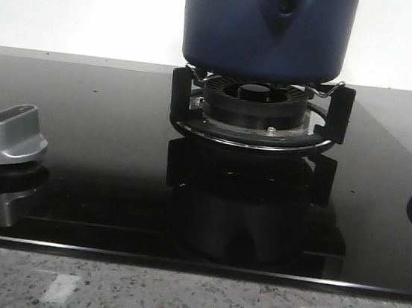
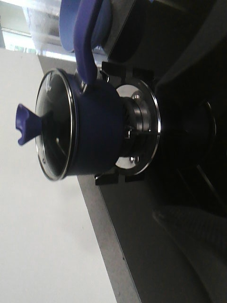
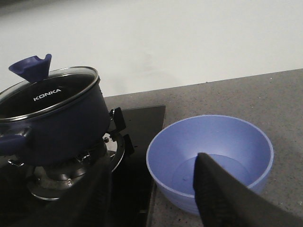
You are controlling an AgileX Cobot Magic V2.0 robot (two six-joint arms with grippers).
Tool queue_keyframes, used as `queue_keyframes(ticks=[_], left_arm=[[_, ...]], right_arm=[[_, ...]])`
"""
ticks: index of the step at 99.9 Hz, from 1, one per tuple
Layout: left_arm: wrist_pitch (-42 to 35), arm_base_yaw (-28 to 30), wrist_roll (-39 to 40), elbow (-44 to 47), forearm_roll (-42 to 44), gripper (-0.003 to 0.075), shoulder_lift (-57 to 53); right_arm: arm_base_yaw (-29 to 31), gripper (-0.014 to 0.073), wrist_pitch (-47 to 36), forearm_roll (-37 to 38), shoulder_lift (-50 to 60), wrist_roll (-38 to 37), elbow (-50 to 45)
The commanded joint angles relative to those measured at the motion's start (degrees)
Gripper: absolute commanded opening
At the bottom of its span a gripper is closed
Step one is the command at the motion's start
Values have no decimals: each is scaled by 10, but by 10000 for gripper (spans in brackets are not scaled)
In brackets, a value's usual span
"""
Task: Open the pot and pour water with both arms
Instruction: 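Lower the left gripper onto the blue handle of the glass lid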
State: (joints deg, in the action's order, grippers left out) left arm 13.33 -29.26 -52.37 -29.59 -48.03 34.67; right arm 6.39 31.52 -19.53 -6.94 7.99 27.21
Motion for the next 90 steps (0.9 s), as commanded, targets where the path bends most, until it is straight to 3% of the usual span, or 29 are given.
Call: queue_keyframes(ticks=[1,30,62,90], left_arm=[[-70,-43,-10,-30,-13,421,33],[-158,-132,-30,-102,-7,452,150],[-115,-138,-30,-248,-16,450,280],[-75,-138,-45,-298,-54,450,325]], right_arm=[[3,356,-40,0,-13,6,19],[3,356,-28,0,-13,6,19],[3,356,-28,0,-13,6,19],[3,356,-28,0,-13,6,19]])
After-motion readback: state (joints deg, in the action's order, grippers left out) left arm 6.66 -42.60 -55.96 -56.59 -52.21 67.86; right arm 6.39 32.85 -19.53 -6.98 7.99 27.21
